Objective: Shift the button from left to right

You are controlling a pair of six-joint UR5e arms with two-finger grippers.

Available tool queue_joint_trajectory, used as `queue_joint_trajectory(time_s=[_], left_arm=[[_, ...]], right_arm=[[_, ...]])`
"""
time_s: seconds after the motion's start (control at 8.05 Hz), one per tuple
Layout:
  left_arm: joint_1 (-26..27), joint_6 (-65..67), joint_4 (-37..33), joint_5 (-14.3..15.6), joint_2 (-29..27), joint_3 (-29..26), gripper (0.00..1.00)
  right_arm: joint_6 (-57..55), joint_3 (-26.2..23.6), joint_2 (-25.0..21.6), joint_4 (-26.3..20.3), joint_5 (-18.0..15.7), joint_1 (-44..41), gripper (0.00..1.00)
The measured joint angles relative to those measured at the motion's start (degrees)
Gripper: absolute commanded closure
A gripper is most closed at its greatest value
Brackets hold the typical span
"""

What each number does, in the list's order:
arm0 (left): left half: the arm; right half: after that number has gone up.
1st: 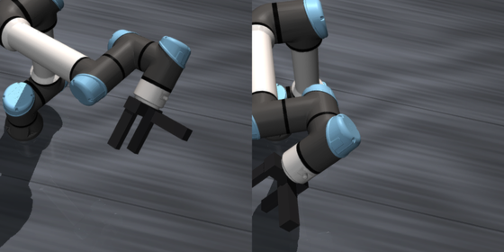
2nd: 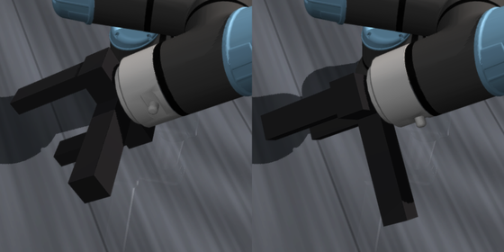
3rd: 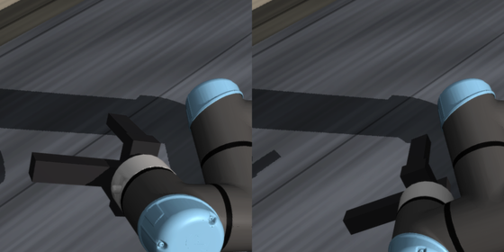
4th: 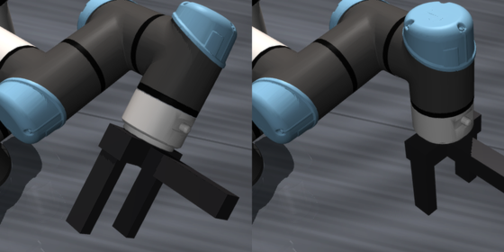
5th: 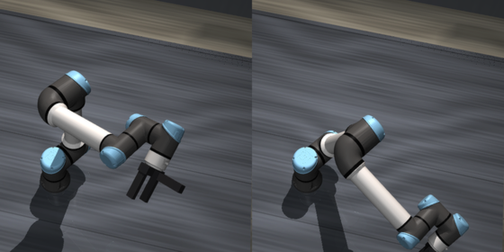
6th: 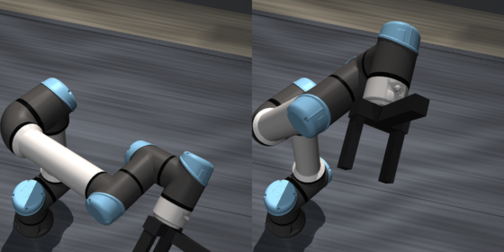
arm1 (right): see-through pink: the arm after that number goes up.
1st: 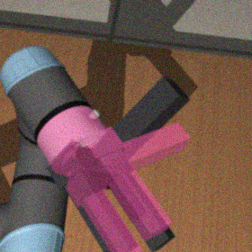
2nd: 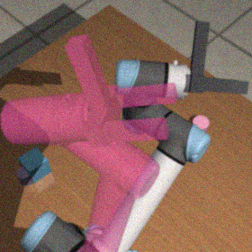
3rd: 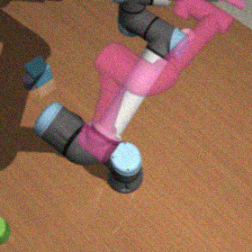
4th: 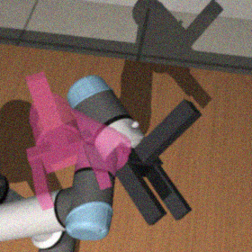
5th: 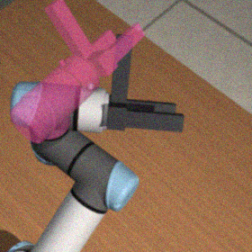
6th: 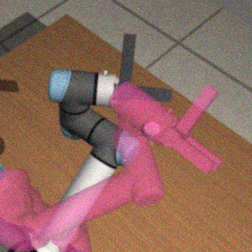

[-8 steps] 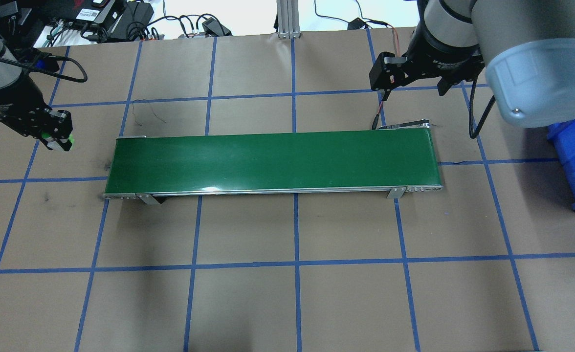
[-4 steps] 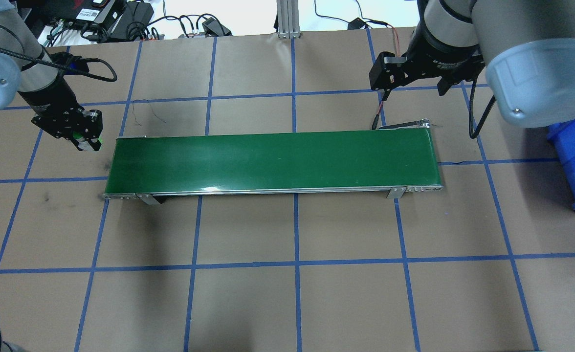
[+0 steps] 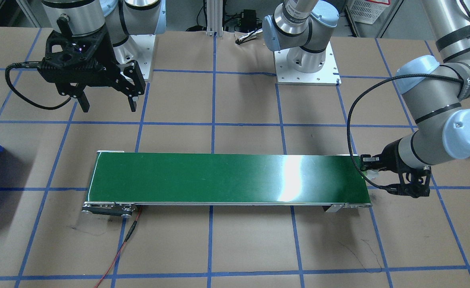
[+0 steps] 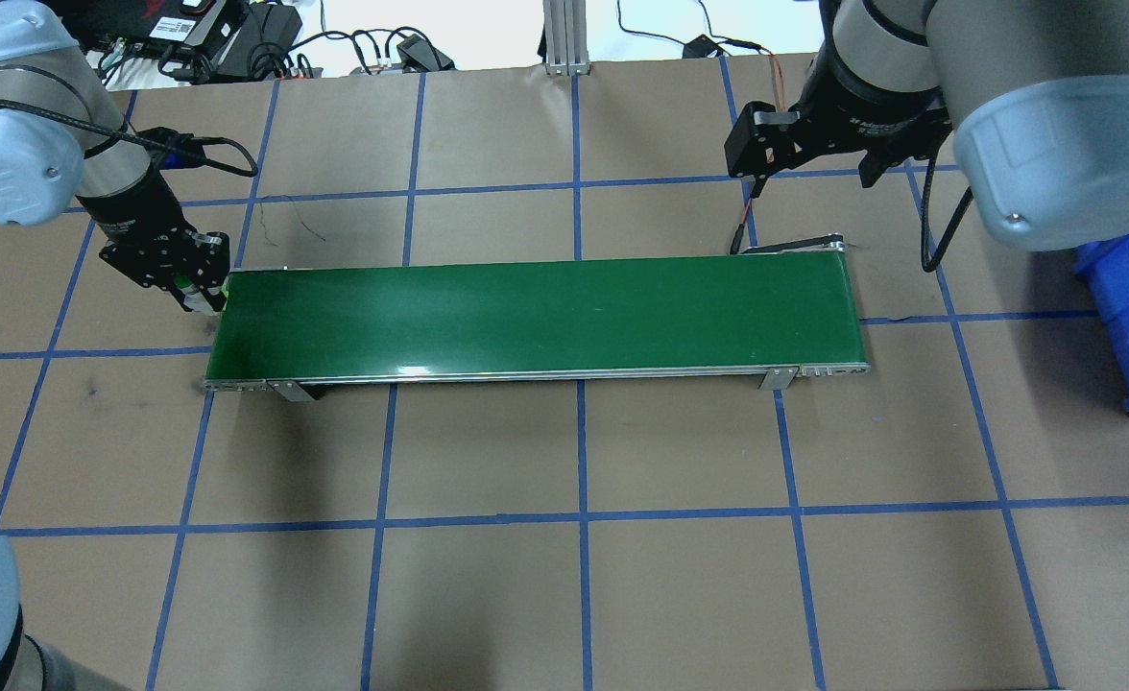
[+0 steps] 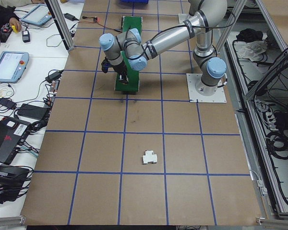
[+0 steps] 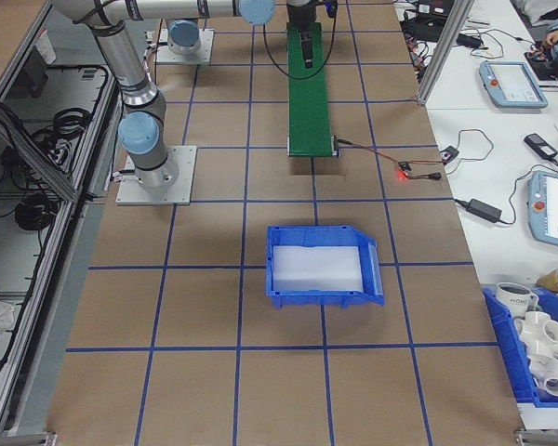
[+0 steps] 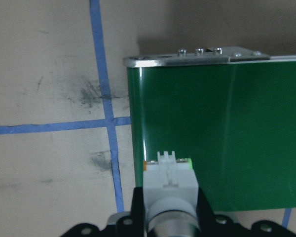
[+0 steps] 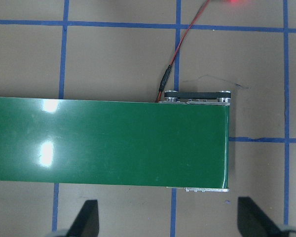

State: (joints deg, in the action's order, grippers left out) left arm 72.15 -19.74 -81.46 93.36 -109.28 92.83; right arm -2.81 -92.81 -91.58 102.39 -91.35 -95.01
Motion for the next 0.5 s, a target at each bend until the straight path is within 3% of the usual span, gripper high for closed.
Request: queue_joint_trajectory(time_s=[0.5], left_arm=[[0.6, 0.5, 3.3, -2.3, -1.1, 2.9, 1.00]], right_arm=[[0.0, 0.0, 0.0, 0.0, 0.0, 0.0, 0.00]])
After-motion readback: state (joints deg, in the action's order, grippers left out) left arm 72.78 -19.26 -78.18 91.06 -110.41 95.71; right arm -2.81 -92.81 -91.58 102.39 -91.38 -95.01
